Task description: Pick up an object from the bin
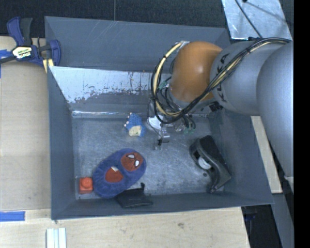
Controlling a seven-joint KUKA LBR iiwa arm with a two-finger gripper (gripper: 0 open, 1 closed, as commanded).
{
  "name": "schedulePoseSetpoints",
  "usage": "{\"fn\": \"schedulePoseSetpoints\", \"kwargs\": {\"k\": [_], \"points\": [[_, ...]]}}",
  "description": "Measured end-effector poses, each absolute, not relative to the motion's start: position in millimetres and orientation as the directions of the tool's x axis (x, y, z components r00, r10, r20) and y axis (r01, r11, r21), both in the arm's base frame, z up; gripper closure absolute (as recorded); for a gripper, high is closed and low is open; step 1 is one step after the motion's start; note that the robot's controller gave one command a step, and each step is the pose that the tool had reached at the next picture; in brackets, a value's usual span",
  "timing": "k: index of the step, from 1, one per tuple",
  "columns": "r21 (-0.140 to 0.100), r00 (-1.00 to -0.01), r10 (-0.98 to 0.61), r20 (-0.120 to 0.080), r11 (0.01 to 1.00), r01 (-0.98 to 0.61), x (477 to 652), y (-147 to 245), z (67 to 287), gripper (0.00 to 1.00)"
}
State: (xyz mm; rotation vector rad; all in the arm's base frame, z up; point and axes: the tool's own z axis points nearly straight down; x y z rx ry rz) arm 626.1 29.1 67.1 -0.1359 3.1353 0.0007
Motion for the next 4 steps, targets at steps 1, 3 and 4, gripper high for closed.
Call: {"fn": "schedulePoseSetpoints", "kwargs": {"k": [1, 3, 4], "points": [[0.000, -0.996, -0.085, -0.012, 0.996, -0.085, 628.2, 29.1, 73.8, 1.00], [0.000, -0.969, -0.246, 0.001, 0.969, -0.246, 603.6, 37.2, 197.9, 1.00], [0.001, -0.977, -0.213, 0.002, 0.977, -0.213, 622.7, 32.9, 134.8, 1.00]]}}
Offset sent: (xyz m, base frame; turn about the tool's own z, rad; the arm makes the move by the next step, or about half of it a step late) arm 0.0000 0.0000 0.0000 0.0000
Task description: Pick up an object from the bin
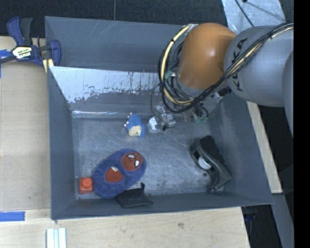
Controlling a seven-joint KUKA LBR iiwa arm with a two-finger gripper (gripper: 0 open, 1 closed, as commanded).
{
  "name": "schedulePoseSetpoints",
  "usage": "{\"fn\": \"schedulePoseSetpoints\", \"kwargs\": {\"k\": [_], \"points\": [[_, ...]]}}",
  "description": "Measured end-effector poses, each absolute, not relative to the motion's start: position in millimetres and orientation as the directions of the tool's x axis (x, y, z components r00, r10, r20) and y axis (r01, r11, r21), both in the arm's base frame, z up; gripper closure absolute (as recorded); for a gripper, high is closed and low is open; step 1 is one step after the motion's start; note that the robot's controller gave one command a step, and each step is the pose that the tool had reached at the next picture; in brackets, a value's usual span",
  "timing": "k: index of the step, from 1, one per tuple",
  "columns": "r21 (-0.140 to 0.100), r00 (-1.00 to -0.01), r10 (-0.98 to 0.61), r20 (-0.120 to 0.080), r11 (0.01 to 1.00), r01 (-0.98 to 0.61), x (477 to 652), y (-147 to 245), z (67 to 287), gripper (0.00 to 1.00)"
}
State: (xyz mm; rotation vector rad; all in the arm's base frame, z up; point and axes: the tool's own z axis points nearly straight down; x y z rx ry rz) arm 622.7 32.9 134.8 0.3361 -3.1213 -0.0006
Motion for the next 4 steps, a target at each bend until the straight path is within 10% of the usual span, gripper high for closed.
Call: {"fn": "schedulePoseSetpoints", "kwargs": {"k": [1, 2, 3, 4], "points": [[0.000, -0.995, -0.100, 0.000, 0.995, -0.100, 609.4, 39.4, 123.4, 1.00], [0.001, -1.000, -0.021, -0.013, 1.000, -0.021, 611.1, 35.8, 238.0, 1.00], [0.000, -0.969, -0.249, 0.001, 0.969, -0.249, 619.3, 42.9, 180.1, 1.00], [0.000, -0.999, -0.039, 0.002, 0.999, -0.039, 608.8, 42.0, 125.0, 1.00]]}}
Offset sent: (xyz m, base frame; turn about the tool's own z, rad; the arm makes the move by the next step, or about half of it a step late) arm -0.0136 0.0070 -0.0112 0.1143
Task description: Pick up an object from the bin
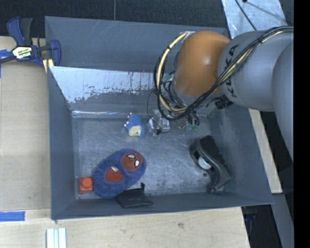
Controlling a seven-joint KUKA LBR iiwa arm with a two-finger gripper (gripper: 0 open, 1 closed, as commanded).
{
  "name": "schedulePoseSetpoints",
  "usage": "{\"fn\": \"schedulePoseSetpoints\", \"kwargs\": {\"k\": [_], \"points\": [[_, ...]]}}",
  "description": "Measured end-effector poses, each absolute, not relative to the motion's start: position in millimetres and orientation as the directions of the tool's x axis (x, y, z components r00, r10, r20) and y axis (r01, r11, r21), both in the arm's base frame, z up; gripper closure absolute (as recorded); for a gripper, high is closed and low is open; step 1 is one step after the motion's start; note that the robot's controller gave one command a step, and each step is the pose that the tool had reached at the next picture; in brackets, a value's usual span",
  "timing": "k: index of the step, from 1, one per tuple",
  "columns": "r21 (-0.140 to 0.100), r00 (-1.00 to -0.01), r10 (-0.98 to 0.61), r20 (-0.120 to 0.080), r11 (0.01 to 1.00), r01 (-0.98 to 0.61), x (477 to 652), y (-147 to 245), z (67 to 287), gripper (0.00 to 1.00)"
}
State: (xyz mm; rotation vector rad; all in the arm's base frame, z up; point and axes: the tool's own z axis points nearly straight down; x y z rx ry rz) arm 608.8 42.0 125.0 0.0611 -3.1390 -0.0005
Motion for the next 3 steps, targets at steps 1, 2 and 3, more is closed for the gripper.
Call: {"fn": "schedulePoseSetpoints", "kwargs": {"k": [1, 2, 3], "points": [[0.001, -1.000, -0.011, -0.013, 1.000, -0.011, 618.6, 40.0, 205.3, 1.00], [0.000, -0.998, 0.062, 0.001, 0.998, 0.062, 617.0, 38.2, 158.1, 1.00], [0.000, -0.998, 0.060, -0.003, 0.998, 0.060, 617.8, 38.5, 160.3, 0.00]]}}
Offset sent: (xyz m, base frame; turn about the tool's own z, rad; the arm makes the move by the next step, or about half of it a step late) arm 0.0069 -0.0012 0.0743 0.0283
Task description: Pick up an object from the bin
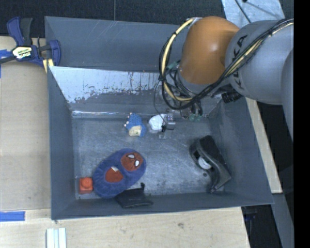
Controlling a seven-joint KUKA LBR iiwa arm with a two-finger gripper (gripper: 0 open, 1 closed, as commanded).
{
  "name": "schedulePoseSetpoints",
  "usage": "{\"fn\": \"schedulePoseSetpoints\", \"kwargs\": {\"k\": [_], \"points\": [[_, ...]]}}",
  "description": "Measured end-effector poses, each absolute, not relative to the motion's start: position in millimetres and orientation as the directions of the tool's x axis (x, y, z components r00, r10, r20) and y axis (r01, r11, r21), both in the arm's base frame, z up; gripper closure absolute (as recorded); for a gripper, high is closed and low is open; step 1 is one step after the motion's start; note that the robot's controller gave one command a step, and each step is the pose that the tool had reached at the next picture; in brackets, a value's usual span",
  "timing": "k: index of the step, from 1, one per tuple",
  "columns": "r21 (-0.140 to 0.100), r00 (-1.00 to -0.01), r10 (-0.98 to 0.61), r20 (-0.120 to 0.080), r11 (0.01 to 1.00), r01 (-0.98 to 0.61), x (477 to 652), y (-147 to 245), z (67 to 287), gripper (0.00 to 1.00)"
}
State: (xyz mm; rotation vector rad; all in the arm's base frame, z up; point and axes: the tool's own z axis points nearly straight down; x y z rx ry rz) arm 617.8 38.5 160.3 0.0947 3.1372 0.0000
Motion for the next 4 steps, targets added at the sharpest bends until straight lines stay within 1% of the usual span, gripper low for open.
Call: {"fn": "schedulePoseSetpoints", "kwargs": {"k": [1, 2, 3, 4], "points": [[-0.002, -0.970, 0.243, 0.006, 0.970, 0.243, 626.0, 25.9, 73.8, 0.00], [0.000, -0.970, 0.242, 0.000, 0.970, 0.242, 627.9, 26.0, 76.7, 1.00], [0.002, -0.980, 0.200, -0.012, 0.980, 0.200, 626.7, 19.0, 168.9, 1.00], [0.003, -0.982, 0.190, -0.013, 0.982, 0.190, 616.1, 27.5, 266.5, 1.00]]}}
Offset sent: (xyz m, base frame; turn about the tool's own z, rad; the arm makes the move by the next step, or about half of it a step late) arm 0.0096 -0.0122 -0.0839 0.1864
